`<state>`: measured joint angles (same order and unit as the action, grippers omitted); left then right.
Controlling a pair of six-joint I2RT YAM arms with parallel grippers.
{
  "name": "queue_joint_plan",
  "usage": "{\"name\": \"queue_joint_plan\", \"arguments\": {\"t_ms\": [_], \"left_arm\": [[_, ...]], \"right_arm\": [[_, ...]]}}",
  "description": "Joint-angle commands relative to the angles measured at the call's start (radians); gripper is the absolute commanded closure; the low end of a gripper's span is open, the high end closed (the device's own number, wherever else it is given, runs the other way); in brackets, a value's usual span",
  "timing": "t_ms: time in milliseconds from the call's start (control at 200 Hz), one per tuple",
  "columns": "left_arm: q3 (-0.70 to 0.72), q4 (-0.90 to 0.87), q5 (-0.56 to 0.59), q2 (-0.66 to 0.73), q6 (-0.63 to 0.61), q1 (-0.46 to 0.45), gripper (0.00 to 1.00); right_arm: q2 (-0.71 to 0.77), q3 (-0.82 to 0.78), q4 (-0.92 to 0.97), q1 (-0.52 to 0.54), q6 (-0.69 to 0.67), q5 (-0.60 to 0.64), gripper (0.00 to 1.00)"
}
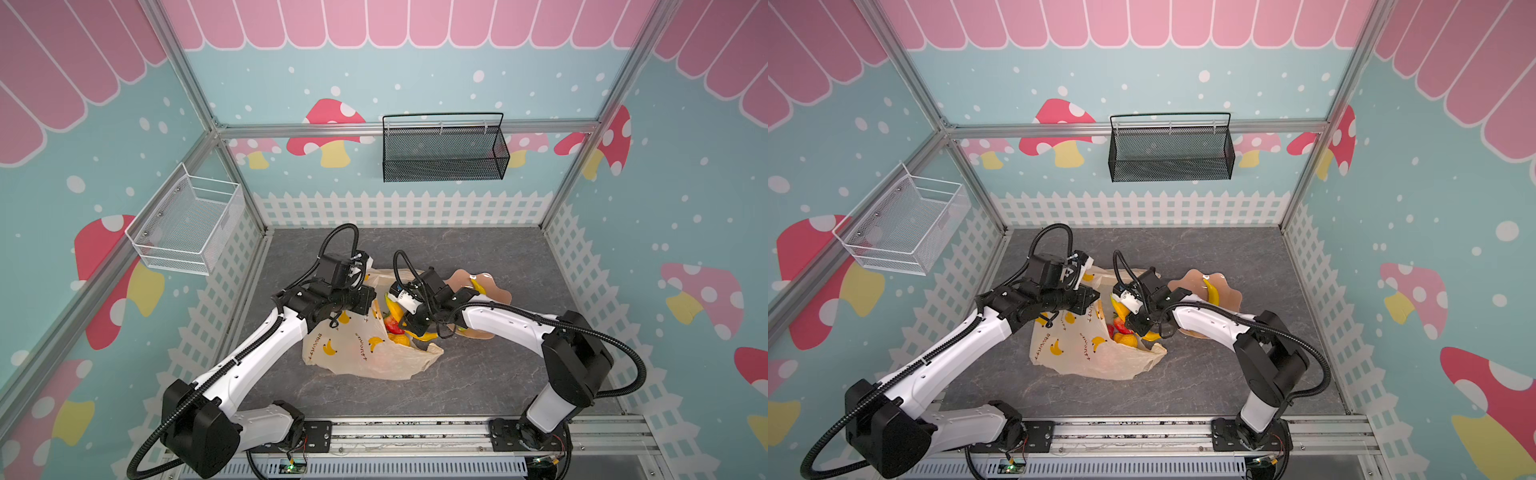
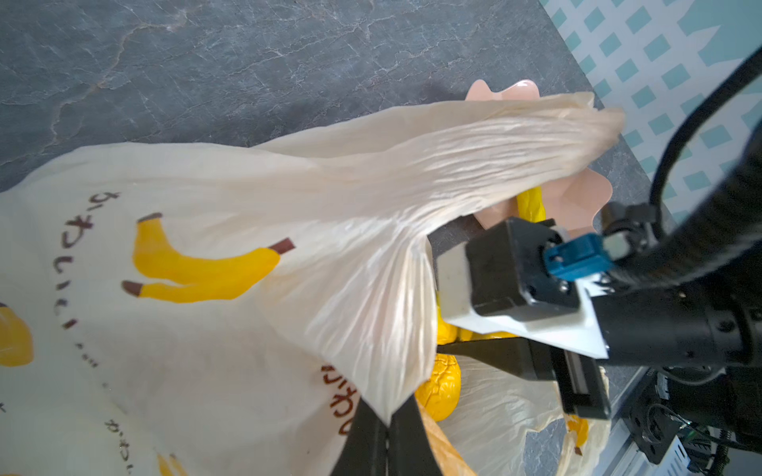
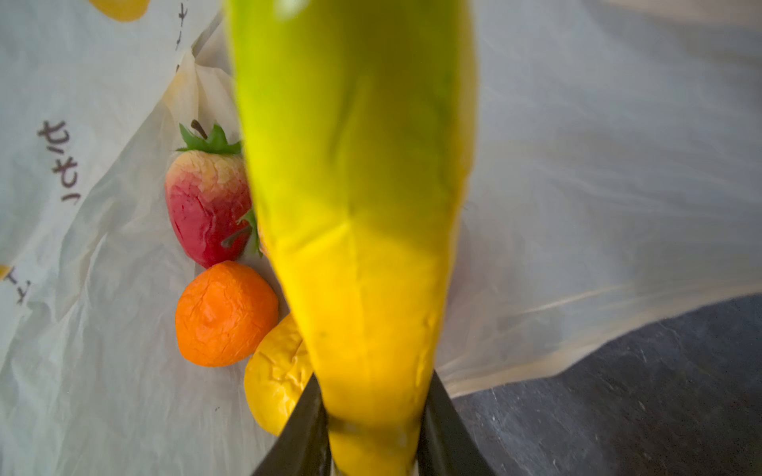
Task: Place the fruits into the plastic bag
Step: Place the fruit in the plastic bag.
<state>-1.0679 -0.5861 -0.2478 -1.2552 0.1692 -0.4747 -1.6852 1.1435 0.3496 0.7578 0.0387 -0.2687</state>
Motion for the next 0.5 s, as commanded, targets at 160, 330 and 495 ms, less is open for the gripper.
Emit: {"name": "queue_joint_plan", "arguments": {"t_ms": [160, 330, 495], "left_arm": [[-0.023, 0.004, -0.016, -0.006, 0.001, -0.012, 1.00], [-0.020, 0.004, -0.010, 0.000, -0.001, -0.013, 1.00], [-0.016, 0.003, -0.002, 0.000, -0.003, -0.013, 1.00]], "right_arm": [[-0.078, 0.081, -0.066, 0.017, 0.089, -0.101, 0.82], [-0.120, 0.099, -0.085, 0.017, 0.145, -0.149, 0.82], [-0.140, 0.103, -0.106, 0.017, 0.200, -0.188, 0.82]]}}
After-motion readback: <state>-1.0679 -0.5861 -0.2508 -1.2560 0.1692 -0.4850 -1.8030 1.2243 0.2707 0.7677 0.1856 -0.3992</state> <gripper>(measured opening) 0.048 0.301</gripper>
